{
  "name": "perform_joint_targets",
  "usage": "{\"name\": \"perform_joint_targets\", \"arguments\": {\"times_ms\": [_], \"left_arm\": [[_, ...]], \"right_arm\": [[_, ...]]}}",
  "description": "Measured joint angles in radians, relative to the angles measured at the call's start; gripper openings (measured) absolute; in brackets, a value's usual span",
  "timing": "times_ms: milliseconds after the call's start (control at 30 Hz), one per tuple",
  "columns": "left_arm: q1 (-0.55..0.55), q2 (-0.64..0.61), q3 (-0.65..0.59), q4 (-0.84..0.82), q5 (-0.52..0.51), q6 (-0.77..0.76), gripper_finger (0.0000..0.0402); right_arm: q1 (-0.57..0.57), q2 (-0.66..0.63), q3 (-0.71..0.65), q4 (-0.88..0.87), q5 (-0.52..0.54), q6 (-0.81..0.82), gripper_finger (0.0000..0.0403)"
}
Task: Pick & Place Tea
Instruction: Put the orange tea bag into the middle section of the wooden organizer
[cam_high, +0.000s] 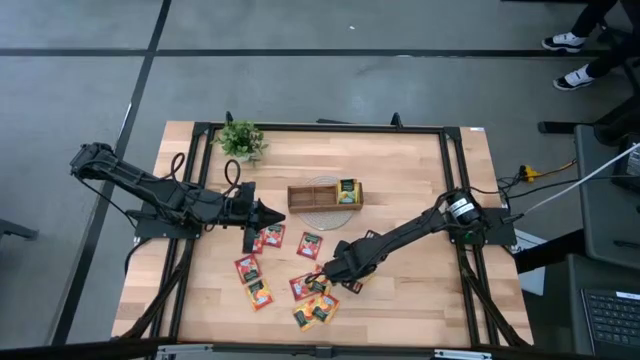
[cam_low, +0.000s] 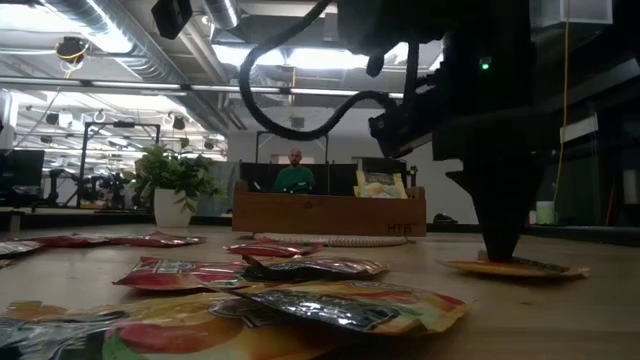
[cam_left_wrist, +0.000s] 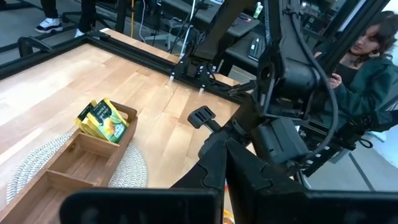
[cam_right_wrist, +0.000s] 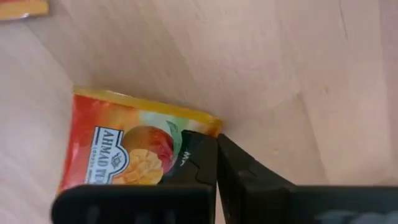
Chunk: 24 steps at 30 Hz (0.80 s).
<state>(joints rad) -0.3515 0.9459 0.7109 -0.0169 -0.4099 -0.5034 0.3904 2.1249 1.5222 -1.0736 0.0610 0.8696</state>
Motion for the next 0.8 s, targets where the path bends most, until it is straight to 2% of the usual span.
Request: {"name": "perform_joint_targets", "arguments": {"times_ms": [300,667,800], "left_arm": [[0.000,0.000,0.000,0.053,0.000,0.000,0.0006],[0.000,0.000,0.000,0.060,0.018,-0.049,0.0008],[0.000,0.000,0.000,0.069,0.020,-0.037,0.0011]], "right_arm": [[0.000,-0.005,0.259,-0.196,0.136,-0.120,0.0002],[-0.007,-0.009,0.688,-0.400,0.326,-0.324,0.0001],[-0.038,-0.010,0.824,-0.446,0.342,-0.381,0.0001]]}}
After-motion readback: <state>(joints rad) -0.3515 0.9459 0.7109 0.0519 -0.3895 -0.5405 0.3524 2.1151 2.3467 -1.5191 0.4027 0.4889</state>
